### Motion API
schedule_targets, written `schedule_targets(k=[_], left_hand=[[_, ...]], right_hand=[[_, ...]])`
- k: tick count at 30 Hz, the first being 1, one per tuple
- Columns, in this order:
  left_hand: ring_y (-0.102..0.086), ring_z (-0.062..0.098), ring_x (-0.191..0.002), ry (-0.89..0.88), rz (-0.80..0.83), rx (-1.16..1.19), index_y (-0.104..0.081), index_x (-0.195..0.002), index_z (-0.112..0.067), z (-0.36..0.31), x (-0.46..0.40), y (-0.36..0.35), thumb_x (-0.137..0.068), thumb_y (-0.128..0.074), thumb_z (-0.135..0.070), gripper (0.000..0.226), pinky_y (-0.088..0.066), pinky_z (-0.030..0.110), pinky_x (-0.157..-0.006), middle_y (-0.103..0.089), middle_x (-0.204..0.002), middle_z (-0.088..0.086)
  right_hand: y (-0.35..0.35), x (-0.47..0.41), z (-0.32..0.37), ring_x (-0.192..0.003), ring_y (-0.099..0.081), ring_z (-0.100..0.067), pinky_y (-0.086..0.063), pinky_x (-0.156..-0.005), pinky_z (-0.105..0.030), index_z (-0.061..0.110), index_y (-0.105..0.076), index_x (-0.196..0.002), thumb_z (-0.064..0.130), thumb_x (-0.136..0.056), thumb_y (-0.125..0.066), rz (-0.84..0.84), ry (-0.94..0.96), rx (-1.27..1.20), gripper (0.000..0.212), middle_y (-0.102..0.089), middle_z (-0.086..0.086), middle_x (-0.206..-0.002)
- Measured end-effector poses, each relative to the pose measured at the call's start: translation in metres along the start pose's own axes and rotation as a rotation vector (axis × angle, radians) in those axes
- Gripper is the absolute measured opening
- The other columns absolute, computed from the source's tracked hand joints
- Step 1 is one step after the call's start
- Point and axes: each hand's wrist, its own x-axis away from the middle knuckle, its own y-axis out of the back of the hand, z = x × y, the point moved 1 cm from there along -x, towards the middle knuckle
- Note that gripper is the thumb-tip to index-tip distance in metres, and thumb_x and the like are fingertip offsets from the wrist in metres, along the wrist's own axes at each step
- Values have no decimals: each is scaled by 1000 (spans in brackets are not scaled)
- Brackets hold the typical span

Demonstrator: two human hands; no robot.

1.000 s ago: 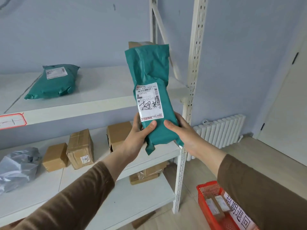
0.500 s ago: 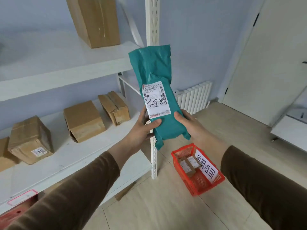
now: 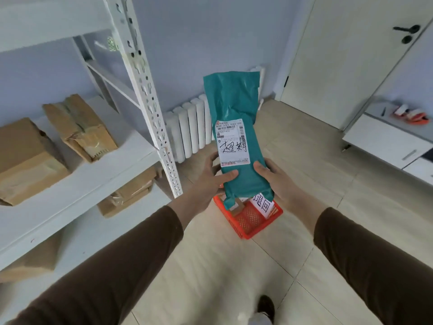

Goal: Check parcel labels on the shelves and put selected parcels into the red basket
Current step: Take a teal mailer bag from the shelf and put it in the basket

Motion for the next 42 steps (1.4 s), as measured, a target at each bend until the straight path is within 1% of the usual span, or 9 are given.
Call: schedule_targets(k=[5,11,13,19,22,26,33,38,42], left_hand=[[-66,24,-124,99,-61,6,-33,-152,-29,54,-69,-55,-89,-80,-8,81,-61,51,-94,-57,-145,8],[-63,27,-128,229,-137,86,-33,-155,-35,134,-134,-99,-88,-81,-11,86,-58,54,-99,-54,-148,3],[-64,24,-126,275,-164,107,-32,-155,-36,157,-147,-103,-91,-79,-11,83,-59,50,-99,-54,-148,-1],[-63,22,-127,407,-221,135,-38,-151,-40,235,-190,-87,-95,-75,-15,72,-64,37,-88,-55,-147,-3],[-64,21,-126,468,-232,131,-41,-146,-45,280,-213,-75,-96,-74,-17,66,-61,40,-93,-60,-144,-6],[-67,20,-123,515,-292,149,-42,-147,-44,344,-245,-56,-98,-71,-16,63,-60,43,-97,-64,-140,-5],[-66,8,-111,575,-439,180,-43,-151,-30,454,-315,-25,-106,-55,-11,50,-61,22,-72,-64,-136,-7],[-65,12,-108,679,-528,221,-46,-148,-27,531,-355,-3,-108,-52,-14,43,-58,34,-86,-65,-134,-4],[-67,23,-107,723,-632,227,-50,-142,-19,580,-374,11,-108,-50,-8,37,-59,44,-91,-68,-126,3]], right_hand=[[86,-46,-24,-116,-70,-34,-53,-102,-55,19,-53,-140,46,-76,-82,10,-85,-22,75,-70,-10,-131],[171,-98,-66,-114,-71,-29,-56,-98,-49,20,-57,-136,41,-89,-71,73,-226,16,54,-74,-6,-125],[185,-114,-87,-114,-72,-28,-58,-94,-44,21,-58,-135,37,-96,-67,85,-283,27,44,-74,-4,-124],[209,-167,-168,-115,-71,-25,-52,-106,-50,24,-56,-138,43,-93,-72,90,-440,84,51,-74,-2,-126],[220,-193,-211,-114,-71,-26,-54,-104,-50,23,-57,-137,42,-93,-73,73,-526,106,51,-74,-3,-124],[231,-235,-272,-114,-71,-27,-53,-105,-50,22,-61,-129,33,-97,-68,74,-626,116,35,-75,-4,-121],[245,-320,-389,-110,-72,-29,-56,-101,-51,22,-63,-129,30,-99,-67,109,-736,146,32,-76,-5,-118],[255,-364,-465,-108,-72,-32,-57,-98,-49,18,-66,-127,30,-102,-61,120,-850,173,28,-77,-8,-116],[256,-387,-510,-104,-73,-34,-61,-84,-43,15,-66,-127,32,-104,-57,150,-905,227,30,-76,-13,-115]])
